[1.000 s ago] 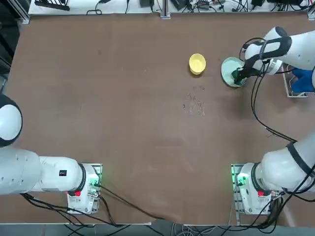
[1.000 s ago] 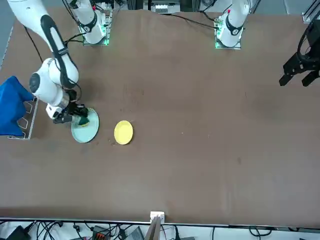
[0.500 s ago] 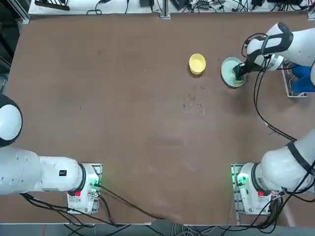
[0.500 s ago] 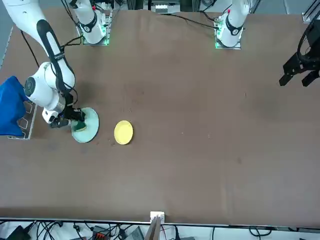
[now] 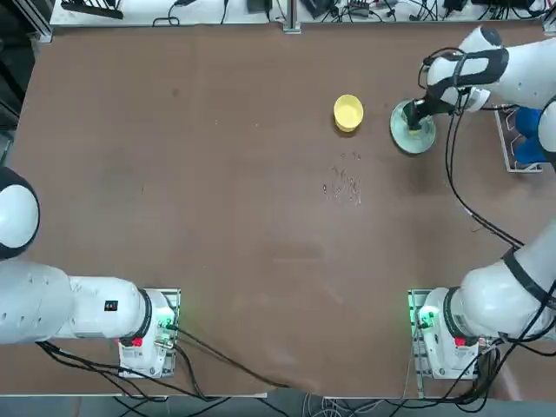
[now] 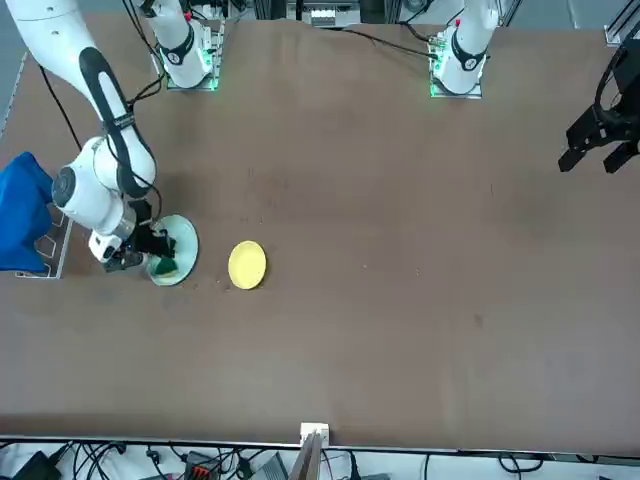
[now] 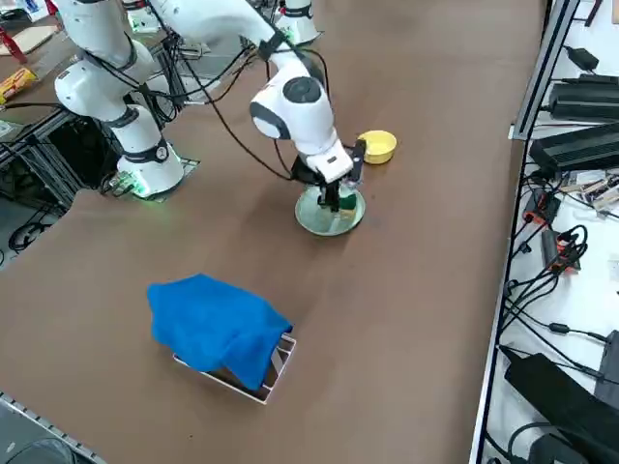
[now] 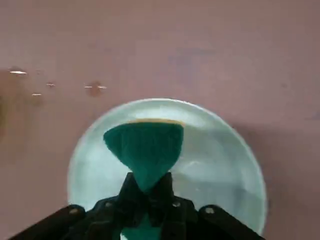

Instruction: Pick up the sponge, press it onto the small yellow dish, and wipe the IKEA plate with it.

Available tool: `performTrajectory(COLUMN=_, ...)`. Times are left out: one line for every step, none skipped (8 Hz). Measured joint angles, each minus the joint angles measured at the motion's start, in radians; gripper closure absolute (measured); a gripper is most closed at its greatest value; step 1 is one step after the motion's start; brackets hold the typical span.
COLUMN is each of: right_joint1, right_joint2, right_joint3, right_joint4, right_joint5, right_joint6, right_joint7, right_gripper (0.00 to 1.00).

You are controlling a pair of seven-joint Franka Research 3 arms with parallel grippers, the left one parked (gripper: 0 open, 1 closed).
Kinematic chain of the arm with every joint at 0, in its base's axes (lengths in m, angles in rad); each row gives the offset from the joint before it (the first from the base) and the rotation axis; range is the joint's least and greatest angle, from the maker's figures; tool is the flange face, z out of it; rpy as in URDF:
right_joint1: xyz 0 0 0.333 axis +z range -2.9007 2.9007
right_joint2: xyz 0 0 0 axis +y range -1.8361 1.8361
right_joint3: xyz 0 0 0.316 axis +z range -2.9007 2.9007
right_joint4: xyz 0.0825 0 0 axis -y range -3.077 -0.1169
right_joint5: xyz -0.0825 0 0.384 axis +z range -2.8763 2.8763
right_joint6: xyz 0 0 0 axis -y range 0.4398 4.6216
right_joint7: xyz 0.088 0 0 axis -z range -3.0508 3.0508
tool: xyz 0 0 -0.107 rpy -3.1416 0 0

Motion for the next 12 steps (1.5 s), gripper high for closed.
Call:
performTrajectory(right_joint1=0.014, right_joint2=-0.046, right_joint3=0.001, right_joint4=0.006, right_joint5=0.0, right_joint6=-0.075, right_joint7=0.022, right_gripper=0.91)
performTrajectory(right_joint1=0.025, right_joint2=-0.101, right_joint3=0.001, right_joint4=0.004, right_joint5=0.0, right_joint6=-0.154, right_joint7=0.042, right_gripper=0.91)
performTrajectory(right_joint1=0.035, right_joint2=-0.159, right_joint3=0.002, right_joint4=-0.009, right_joint5=0.0, right_joint6=-0.209, right_joint7=0.062, right_gripper=0.91)
performTrajectory(right_joint1=0.053, right_joint2=-0.219, right_joint3=0.002, right_joint4=-0.043, right_joint5=0.0, right_joint6=-0.229, right_joint7=0.091, right_gripper=0.91)
performTrajectory(right_joint1=0.085, right_joint2=-0.276, right_joint3=0.003, right_joint4=-0.091, right_joint5=0.001, right_joint6=-0.232, right_joint7=0.143, right_gripper=0.91)
performTrajectory(right_joint1=0.133, right_joint2=-0.321, right_joint3=0.005, right_joint4=-0.137, right_joint5=0.001, right_joint6=-0.232, right_joint7=0.211, right_gripper=0.91)
performTrajectory(right_joint1=0.194, right_joint2=-0.35, right_joint3=0.007, right_joint4=-0.177, right_joint5=0.001, right_joint6=-0.218, right_joint7=0.285, right_gripper=0.91)
performTrajectory(right_joint1=0.261, right_joint2=-0.36, right_joint3=0.009, right_joint4=-0.223, right_joint5=0.002, right_joint6=-0.154, right_joint7=0.364, right_gripper=0.91)
performTrajectory(right_joint1=0.334, right_joint2=-0.356, right_joint3=0.011, right_joint4=-0.284, right_joint5=0.002, right_joint6=-0.041, right_joint7=0.454, right_gripper=0.91)
performTrajectory(right_joint1=0.414, right_joint2=-0.34, right_joint3=0.013, right_joint4=-0.341, right_joint5=0.002, right_joint6=0.07, right_joint7=0.552, right_gripper=0.91)
performTrajectory(right_joint1=0.49, right_joint2=-0.314, right_joint3=0.014, right_joint4=-0.372, right_joint5=0.002, right_joint6=0.146, right_joint7=0.647, right_gripper=0.91)
performTrajectory(right_joint1=0.552, right_joint2=-0.286, right_joint3=0.014, right_joint4=-0.38, right_joint5=0.002, right_joint6=0.199, right_joint7=0.72, right_gripper=0.91)
